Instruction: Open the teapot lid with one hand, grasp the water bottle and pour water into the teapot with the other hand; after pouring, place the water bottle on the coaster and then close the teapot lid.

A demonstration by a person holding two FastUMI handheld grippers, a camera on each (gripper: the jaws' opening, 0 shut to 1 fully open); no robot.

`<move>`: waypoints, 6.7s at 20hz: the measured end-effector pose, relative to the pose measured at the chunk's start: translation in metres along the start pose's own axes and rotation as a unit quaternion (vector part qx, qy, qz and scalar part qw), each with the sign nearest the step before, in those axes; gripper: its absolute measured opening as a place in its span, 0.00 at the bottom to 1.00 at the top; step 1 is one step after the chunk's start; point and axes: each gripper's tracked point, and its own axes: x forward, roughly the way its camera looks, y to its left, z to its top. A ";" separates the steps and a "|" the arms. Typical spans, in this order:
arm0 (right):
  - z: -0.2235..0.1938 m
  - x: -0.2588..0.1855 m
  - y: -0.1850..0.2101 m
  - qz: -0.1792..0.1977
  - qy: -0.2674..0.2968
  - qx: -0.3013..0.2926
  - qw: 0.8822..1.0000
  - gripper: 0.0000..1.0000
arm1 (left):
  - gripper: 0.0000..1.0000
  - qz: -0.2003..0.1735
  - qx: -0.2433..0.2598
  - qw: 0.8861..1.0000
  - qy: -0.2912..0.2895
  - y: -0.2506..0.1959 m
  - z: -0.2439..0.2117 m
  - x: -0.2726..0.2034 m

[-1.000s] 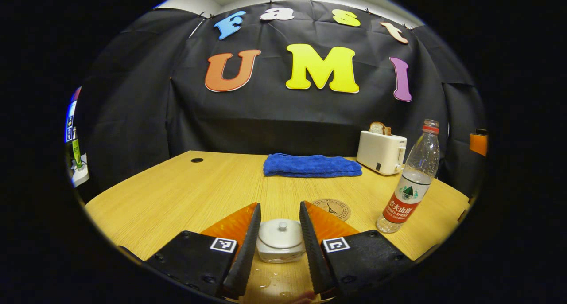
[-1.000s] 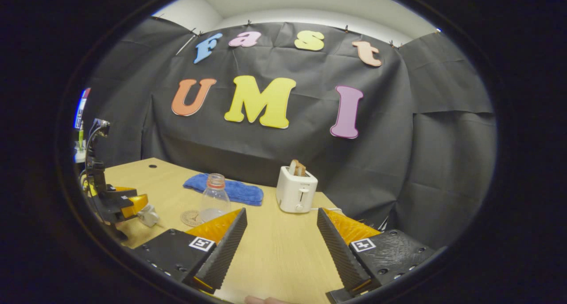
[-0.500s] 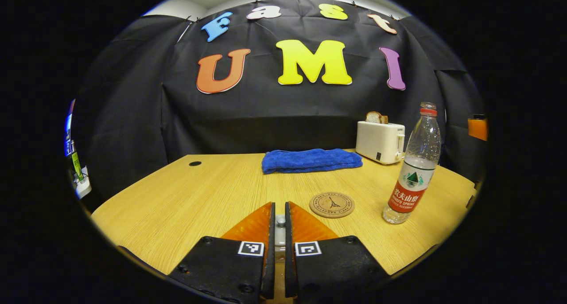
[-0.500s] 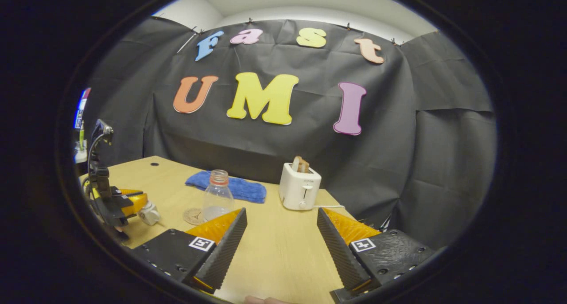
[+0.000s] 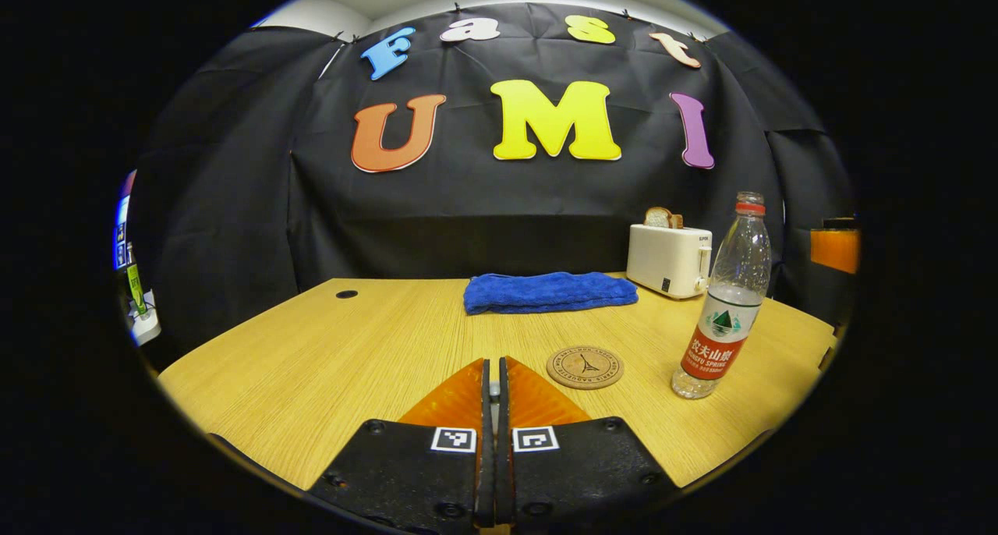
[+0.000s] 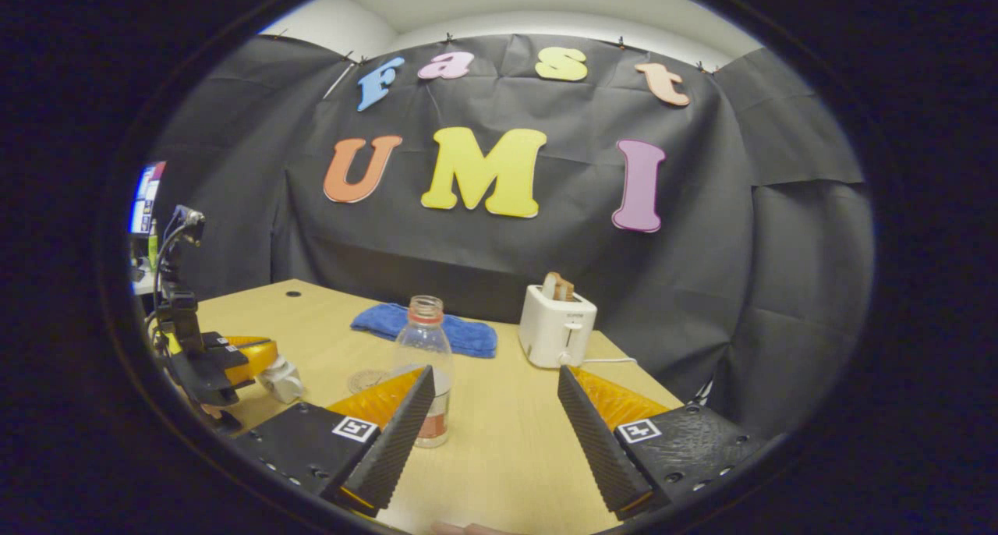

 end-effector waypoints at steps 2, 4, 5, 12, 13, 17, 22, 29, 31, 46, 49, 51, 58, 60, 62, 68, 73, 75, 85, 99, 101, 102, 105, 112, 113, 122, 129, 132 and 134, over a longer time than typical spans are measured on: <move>-0.007 0.002 0.016 0.017 0.002 -0.002 1.000 0.96 | 0.03 0.002 -0.005 1.000 -0.001 0.002 0.008 -0.005; -0.009 0.008 0.028 0.024 -0.012 0.000 1.000 0.98 | 0.03 -0.005 -0.013 1.000 -0.009 0.002 0.018 -0.012; -0.011 0.012 0.035 0.028 -0.017 0.001 0.999 0.96 | 0.03 -0.006 -0.017 1.000 -0.012 0.003 0.021 -0.015; -0.035 0.035 0.057 0.024 -0.022 0.027 0.999 0.96 | 0.03 -0.008 -0.011 1.000 -0.028 0.017 0.057 -0.044; -0.041 0.041 0.060 0.027 -0.013 0.034 0.999 0.96 | 0.03 -0.010 -0.009 0.999 -0.030 0.018 0.061 -0.049; -0.050 0.063 0.071 0.048 0.006 0.067 0.997 0.96 | 0.03 -0.004 -0.002 1.000 -0.029 0.031 0.073 -0.062; -0.043 0.088 0.072 0.043 0.000 0.063 0.997 0.95 | 0.03 0.002 -0.008 1.000 -0.027 0.052 0.081 -0.069; -0.041 0.105 0.070 0.023 0.009 0.048 0.999 0.84 | 0.03 0.005 -0.016 1.000 -0.026 0.066 0.084 -0.072; -0.040 0.106 0.069 0.018 0.014 0.047 0.999 0.77 | 0.03 0.000 -0.013 1.000 -0.027 0.065 0.086 -0.075; -0.014 0.079 0.063 -0.053 0.028 -0.243 0.968 0.74 | 0.03 -0.037 -0.015 0.998 -0.053 0.072 0.110 -0.105; -0.019 0.081 0.078 -0.054 0.032 -0.294 0.954 0.75 | 0.03 -0.039 -0.008 0.998 -0.057 0.075 0.113 -0.108; -0.027 0.084 0.090 -0.050 0.036 -0.337 0.940 0.75 | 0.03 -0.037 0.000 0.998 -0.058 0.078 0.112 -0.109; -0.043 0.087 0.120 -0.042 0.025 -0.469 0.882 0.75 | 0.03 -0.019 -0.009 0.998 -0.056 0.096 0.112 -0.106; -0.047 0.090 0.125 -0.043 0.025 -0.496 0.867 0.74 | 0.03 -0.011 -0.012 0.998 -0.058 0.103 0.113 -0.107; -0.043 0.087 0.128 -0.058 0.011 -0.537 0.841 0.75 | 0.03 -0.004 -0.010 0.998 -0.057 0.108 0.113 -0.107; -0.037 0.092 0.136 -0.072 -0.013 -0.611 0.788 0.75 | 0.03 -0.003 -0.003 0.999 -0.050 0.107 0.109 -0.105; -0.031 0.095 0.143 -0.084 -0.034 -0.667 0.740 0.75 | 0.03 -0.006 0.002 0.999 -0.051 0.104 0.110 -0.106; -0.030 0.098 0.145 -0.086 -0.040 -0.678 0.729 0.74 | 0.03 -0.006 0.001 0.999 -0.049 0.105 0.108 -0.104; -0.018 0.092 0.159 -0.095 -0.077 -0.747 0.654 0.74 | 0.03 -0.002 -0.003 0.999 -0.038 0.110 0.105 -0.103; 0.001 0.088 0.171 -0.121 -0.129 -0.788 0.590 0.74 | 0.04 -0.014 -0.004 0.999 -0.032 0.106 0.102 -0.104; 0.004 0.084 0.176 -0.124 -0.138 -0.794 0.578 0.75 | 0.04 -0.015 -0.002 0.999 -0.032 0.105 0.103 -0.105; 0.005 0.084 0.178 -0.124 -0.143 -0.798 0.572 0.75 | 0.03 -0.015 -0.001 0.999 -0.032 0.104 0.103 -0.106; 0.015 0.080 0.184 -0.134 -0.160 -0.812 0.545 0.74 | 0.04 -0.014 0.002 0.999 -0.031 0.106 0.102 -0.104; 0.021 0.079 0.186 -0.148 -0.171 -0.834 0.504 0.74 | 0.04 -0.011 0.004 1.000 -0.027 0.108 0.100 -0.103; 0.022 0.078 0.187 -0.151 -0.176 -0.838 0.493 0.74 | 0.04 -0.011 0.006 1.000 -0.026 0.108 0.099 -0.102; 0.031 0.068 0.204 -0.164 -0.210 -0.846 0.461 0.74 | 0.04 -0.004 0.015 1.000 -0.018 0.110 0.094 -0.100; 0.032 0.066 0.205 -0.167 -0.211 -0.849 0.456 0.76 | 0.04 -0.005 0.015 1.000 -0.011 0.109 0.092 -0.099; 0.032 0.066 0.204 -0.169 -0.211 -0.848 0.457 0.74 | 0.04 -0.009 0.023 1.000 -0.012 0.105 0.092 -0.100; 0.033 0.067 0.203 -0.170 -0.209 -0.848 0.456 0.74 | 0.03 -0.003 0.032 0.999 -0.015 0.107 0.094 -0.101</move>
